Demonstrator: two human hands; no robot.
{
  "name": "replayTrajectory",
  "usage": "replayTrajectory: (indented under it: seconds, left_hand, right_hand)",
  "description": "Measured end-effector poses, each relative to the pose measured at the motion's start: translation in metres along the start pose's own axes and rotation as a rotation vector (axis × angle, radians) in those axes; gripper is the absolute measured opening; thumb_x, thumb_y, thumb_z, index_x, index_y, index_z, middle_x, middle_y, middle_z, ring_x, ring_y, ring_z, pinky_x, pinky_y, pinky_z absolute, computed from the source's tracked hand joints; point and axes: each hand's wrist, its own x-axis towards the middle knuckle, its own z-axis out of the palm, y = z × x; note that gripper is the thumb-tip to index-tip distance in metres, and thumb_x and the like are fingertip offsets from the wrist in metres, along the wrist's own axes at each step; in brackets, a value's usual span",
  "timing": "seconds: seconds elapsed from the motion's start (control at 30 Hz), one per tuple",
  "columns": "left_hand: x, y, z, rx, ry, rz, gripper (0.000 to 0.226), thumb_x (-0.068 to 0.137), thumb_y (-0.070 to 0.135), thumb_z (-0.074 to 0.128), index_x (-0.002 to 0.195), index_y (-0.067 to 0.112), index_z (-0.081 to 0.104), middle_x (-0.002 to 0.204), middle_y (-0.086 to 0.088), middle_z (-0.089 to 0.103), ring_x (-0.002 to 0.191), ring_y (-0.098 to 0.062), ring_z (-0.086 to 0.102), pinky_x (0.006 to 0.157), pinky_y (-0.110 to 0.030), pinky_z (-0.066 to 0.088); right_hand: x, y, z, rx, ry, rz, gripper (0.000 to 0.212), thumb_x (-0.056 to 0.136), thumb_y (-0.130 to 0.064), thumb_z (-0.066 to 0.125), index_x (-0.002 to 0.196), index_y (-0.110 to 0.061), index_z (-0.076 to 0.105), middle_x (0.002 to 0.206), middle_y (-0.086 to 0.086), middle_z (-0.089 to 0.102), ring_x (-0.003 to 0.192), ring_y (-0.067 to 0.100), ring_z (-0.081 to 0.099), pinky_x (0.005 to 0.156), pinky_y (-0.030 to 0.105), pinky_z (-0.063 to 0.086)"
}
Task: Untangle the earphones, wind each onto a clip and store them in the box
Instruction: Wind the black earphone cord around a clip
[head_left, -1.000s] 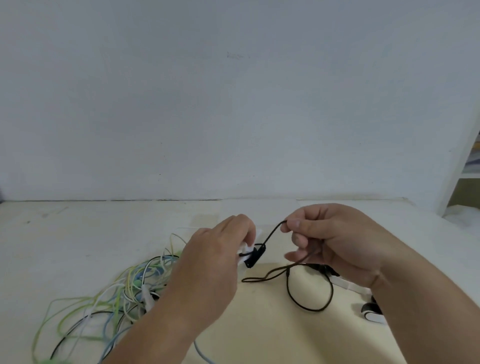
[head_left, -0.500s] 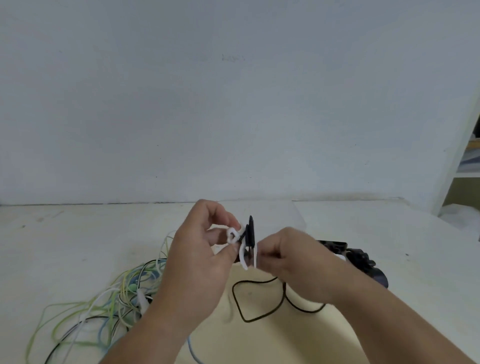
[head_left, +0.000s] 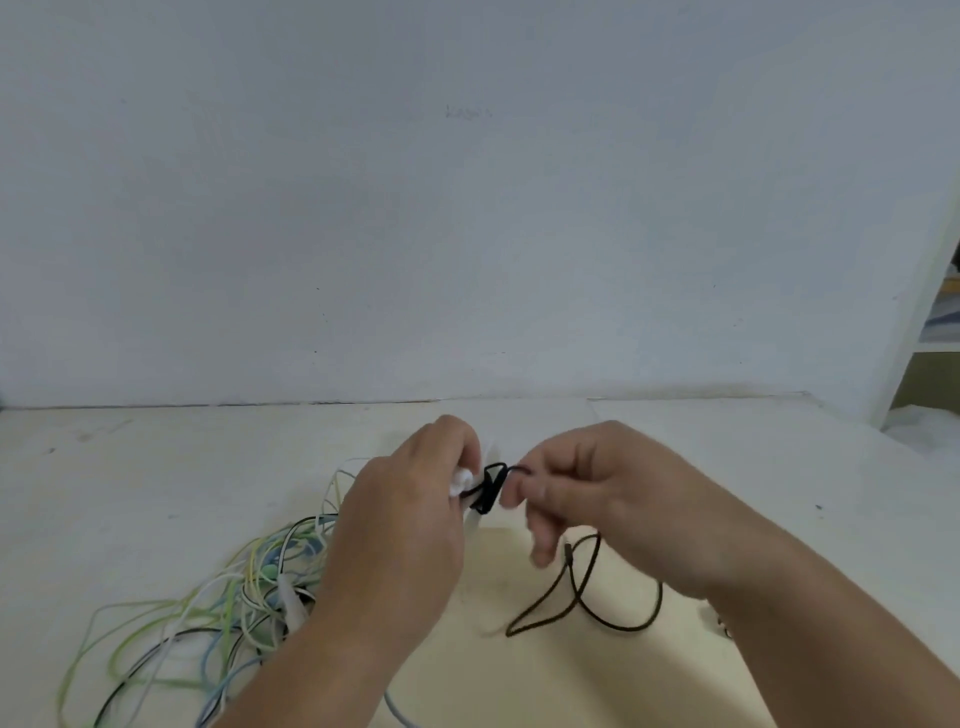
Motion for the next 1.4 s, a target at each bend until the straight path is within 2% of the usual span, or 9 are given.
replayTrajectory:
  seconds: [0.13, 0.2, 0.33, 0.43, 0.6, 0.87, 1.03, 1.2, 1.4]
  left_hand:
    - [-0.001, 0.002, -0.001, -0.012, -0.084, 0.055, 0.038, 0.086, 0.002, 0.062, 0.088, 0.035, 0.043, 0.079, 0.015, 0.052, 0.067, -0.013, 0.05, 0.057, -0.033, 0.042]
    - [-0.003, 0.005, -0.001, -0.116, -0.123, 0.039, 0.037, 0.088, 0.001, 0.061, 0.089, 0.035, 0.046, 0.085, 0.014, 0.059, 0.077, -0.012, 0.057, 0.063, -0.034, 0.047]
    - [-0.003, 0.011, -0.008, -0.416, -0.158, -0.114, 0.038, 0.087, -0.003, 0.065, 0.088, 0.032, 0.052, 0.087, 0.008, 0.068, 0.089, -0.008, 0.067, 0.072, -0.028, 0.05]
    - [0.001, 0.013, -0.012, -0.639, -0.144, -0.221, 0.045, 0.083, -0.012, 0.068, 0.081, 0.031, 0.053, 0.089, 0.004, 0.069, 0.079, -0.02, 0.071, 0.074, -0.052, 0.054]
    - [0.001, 0.009, -0.008, -0.726, -0.018, -0.336, 0.051, 0.082, -0.02, 0.064, 0.076, 0.029, 0.05, 0.09, 0.003, 0.068, 0.074, -0.028, 0.073, 0.072, -0.059, 0.058]
    - [0.0, 0.002, 0.0, -0.489, 0.045, -0.34, 0.044, 0.085, -0.003, 0.069, 0.081, 0.035, 0.046, 0.089, 0.017, 0.067, 0.07, -0.008, 0.069, 0.062, -0.027, 0.052]
    - [-0.004, 0.005, 0.001, -0.213, -0.012, -0.165, 0.029, 0.088, 0.011, 0.069, 0.085, 0.034, 0.05, 0.07, 0.014, 0.064, 0.072, -0.004, 0.059, 0.057, -0.017, 0.044]
    - [-0.005, 0.007, -0.005, -0.287, -0.18, -0.138, 0.035, 0.088, 0.002, 0.065, 0.089, 0.034, 0.05, 0.089, 0.016, 0.068, 0.087, -0.005, 0.063, 0.065, -0.015, 0.046]
    - [-0.002, 0.014, -0.008, -0.616, -0.228, -0.229, 0.048, 0.085, -0.013, 0.064, 0.081, 0.033, 0.051, 0.092, 0.007, 0.068, 0.076, -0.02, 0.07, 0.056, -0.044, 0.046]
  right_hand:
    - [0.002, 0.002, -0.005, 0.065, 0.218, 0.076, 0.027, 0.1, -0.019, 0.055, 0.082, -0.012, 0.074, 0.048, 0.001, 0.041, 0.043, 0.012, 0.044, 0.081, 0.036, 0.06]
    - [0.005, 0.002, -0.003, -0.102, 0.317, 0.043, 0.027, 0.098, -0.028, 0.058, 0.078, -0.021, 0.074, 0.057, 0.013, 0.051, 0.052, 0.012, 0.051, 0.06, 0.015, 0.051]
    - [0.008, 0.007, -0.004, -0.151, 0.405, 0.041, 0.024, 0.094, -0.032, 0.063, 0.073, -0.026, 0.071, 0.061, 0.005, 0.046, 0.062, 0.018, 0.046, 0.048, 0.02, 0.034]
    - [0.01, 0.012, -0.001, -0.212, 0.265, 0.109, 0.029, 0.097, -0.035, 0.059, 0.071, -0.029, 0.071, 0.063, 0.004, 0.044, 0.061, 0.019, 0.044, 0.05, 0.024, 0.035]
    - [0.01, 0.015, 0.013, -0.239, -0.063, 0.136, 0.033, 0.103, -0.033, 0.049, 0.083, -0.025, 0.074, 0.062, -0.004, 0.041, 0.061, 0.016, 0.042, 0.062, 0.033, 0.046]
    - [-0.001, -0.003, 0.008, -0.107, -0.236, 0.041, 0.027, 0.099, -0.011, 0.057, 0.096, 0.015, 0.062, 0.056, -0.022, 0.058, 0.051, 0.0, 0.046, 0.064, 0.025, 0.049]
    - [-0.003, -0.011, -0.001, -0.064, 0.088, -0.03, 0.019, 0.094, -0.016, 0.065, 0.077, -0.015, 0.073, 0.046, -0.012, 0.046, 0.045, 0.007, 0.043, 0.073, 0.034, 0.059]
    - [0.002, -0.003, -0.012, -0.202, 0.464, -0.017, 0.022, 0.096, -0.028, 0.061, 0.077, -0.024, 0.072, 0.047, -0.006, 0.045, 0.048, 0.021, 0.046, 0.07, 0.048, 0.055]
    - [0.013, 0.014, -0.01, -0.132, 0.471, 0.136, 0.024, 0.099, -0.024, 0.057, 0.083, -0.018, 0.072, 0.041, -0.014, 0.046, 0.042, 0.007, 0.048, 0.068, 0.028, 0.06]
